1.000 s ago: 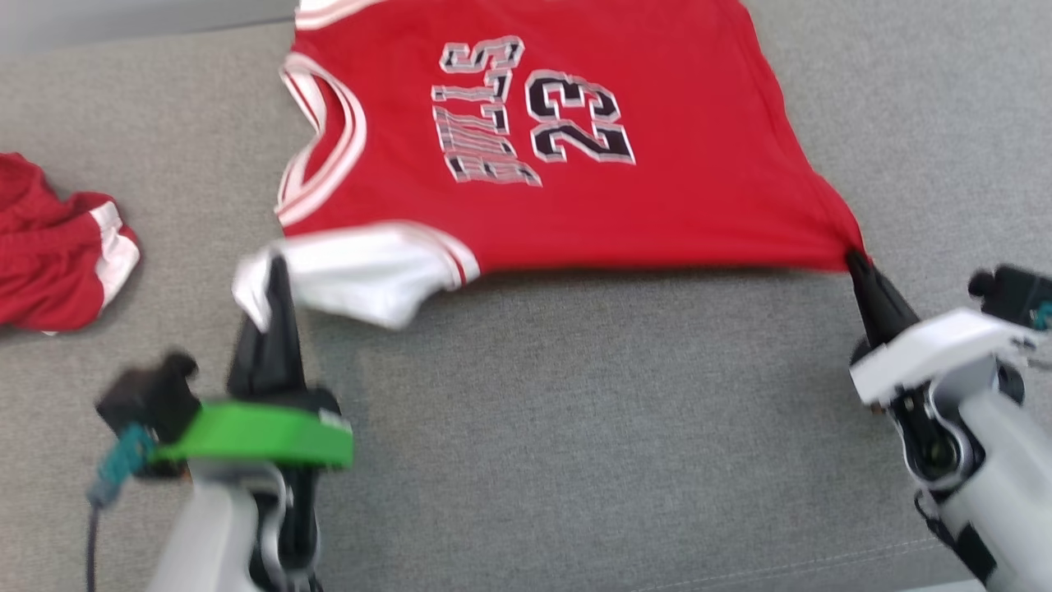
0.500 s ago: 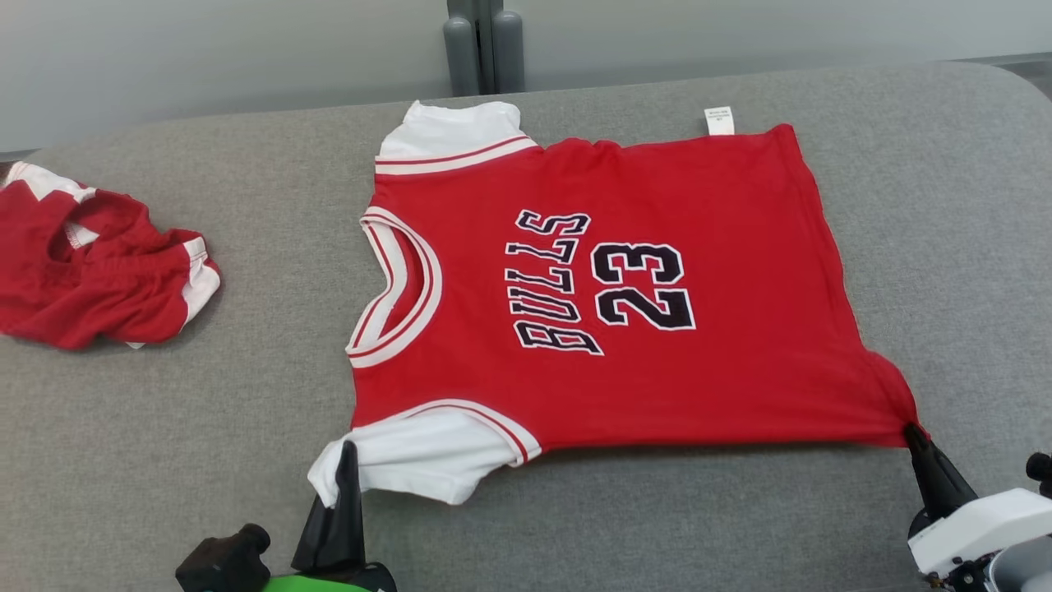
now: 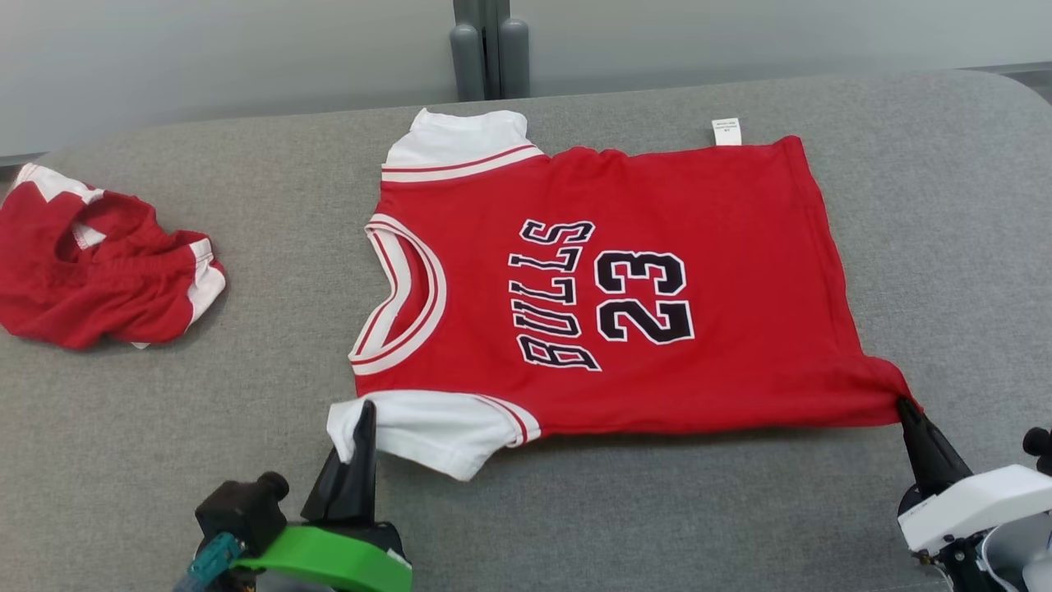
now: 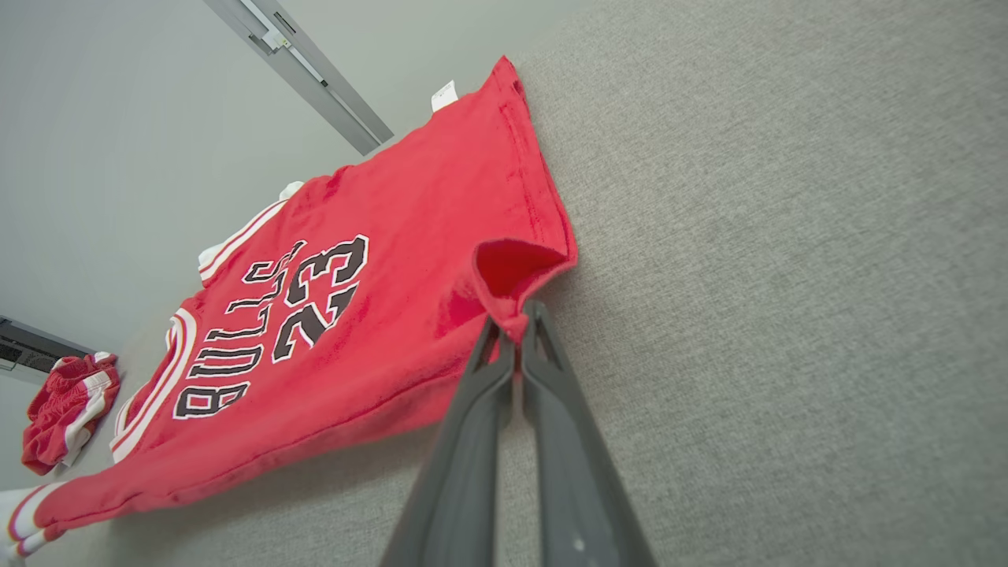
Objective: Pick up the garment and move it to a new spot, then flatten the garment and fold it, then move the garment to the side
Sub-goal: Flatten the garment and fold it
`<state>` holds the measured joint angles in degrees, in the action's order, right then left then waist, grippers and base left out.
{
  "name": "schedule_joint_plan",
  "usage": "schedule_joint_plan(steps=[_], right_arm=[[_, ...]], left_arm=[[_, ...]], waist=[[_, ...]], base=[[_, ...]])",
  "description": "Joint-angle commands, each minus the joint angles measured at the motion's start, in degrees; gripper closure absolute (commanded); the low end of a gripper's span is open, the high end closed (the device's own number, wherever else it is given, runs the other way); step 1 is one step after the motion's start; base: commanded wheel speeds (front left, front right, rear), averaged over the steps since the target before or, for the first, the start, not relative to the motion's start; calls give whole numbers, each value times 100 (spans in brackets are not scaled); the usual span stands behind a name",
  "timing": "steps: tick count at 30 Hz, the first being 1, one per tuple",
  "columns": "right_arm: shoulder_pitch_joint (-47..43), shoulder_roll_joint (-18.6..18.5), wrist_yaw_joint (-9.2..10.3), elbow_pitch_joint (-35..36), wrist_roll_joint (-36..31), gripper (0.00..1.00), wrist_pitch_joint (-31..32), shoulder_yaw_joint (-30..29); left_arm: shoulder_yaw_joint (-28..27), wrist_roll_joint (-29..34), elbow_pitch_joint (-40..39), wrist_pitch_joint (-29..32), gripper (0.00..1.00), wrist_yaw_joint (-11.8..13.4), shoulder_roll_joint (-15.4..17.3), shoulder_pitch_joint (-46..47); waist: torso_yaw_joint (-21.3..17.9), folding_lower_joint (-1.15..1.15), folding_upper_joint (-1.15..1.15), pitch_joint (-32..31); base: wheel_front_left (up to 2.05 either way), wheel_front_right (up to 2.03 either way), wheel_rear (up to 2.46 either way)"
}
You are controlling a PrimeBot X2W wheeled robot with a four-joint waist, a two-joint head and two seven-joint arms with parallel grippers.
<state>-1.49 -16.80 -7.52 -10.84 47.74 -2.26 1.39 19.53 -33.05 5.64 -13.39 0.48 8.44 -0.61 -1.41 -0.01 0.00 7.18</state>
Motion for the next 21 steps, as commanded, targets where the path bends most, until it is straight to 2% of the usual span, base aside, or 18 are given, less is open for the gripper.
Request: schedule_joint_plan(steps=[1, 5, 10, 21], right_arm=[[127, 31, 7, 73, -108, 100, 96, -66], [495, 185, 6, 92, -239, 100, 443, -208], [1068, 283, 6, -230, -395, 100, 712, -269], [2305, 322, 6, -1604, -690, 100, 555, -136]], left_arm=[[0, 37, 48, 33, 100, -41, 84, 216], [16, 78, 293, 159, 100, -152, 131, 767], [40, 125, 813, 251, 100, -297, 165, 1428], [296, 167, 2312, 152, 100, -652, 38, 2784]], waist=[[-35, 1, 0, 78], [-118, 1, 0, 259], [-161, 1, 0, 435], [-228, 1, 0, 652]], base=[[0, 0, 0], [0, 0, 0], [0, 0, 0], [0, 0, 0]])
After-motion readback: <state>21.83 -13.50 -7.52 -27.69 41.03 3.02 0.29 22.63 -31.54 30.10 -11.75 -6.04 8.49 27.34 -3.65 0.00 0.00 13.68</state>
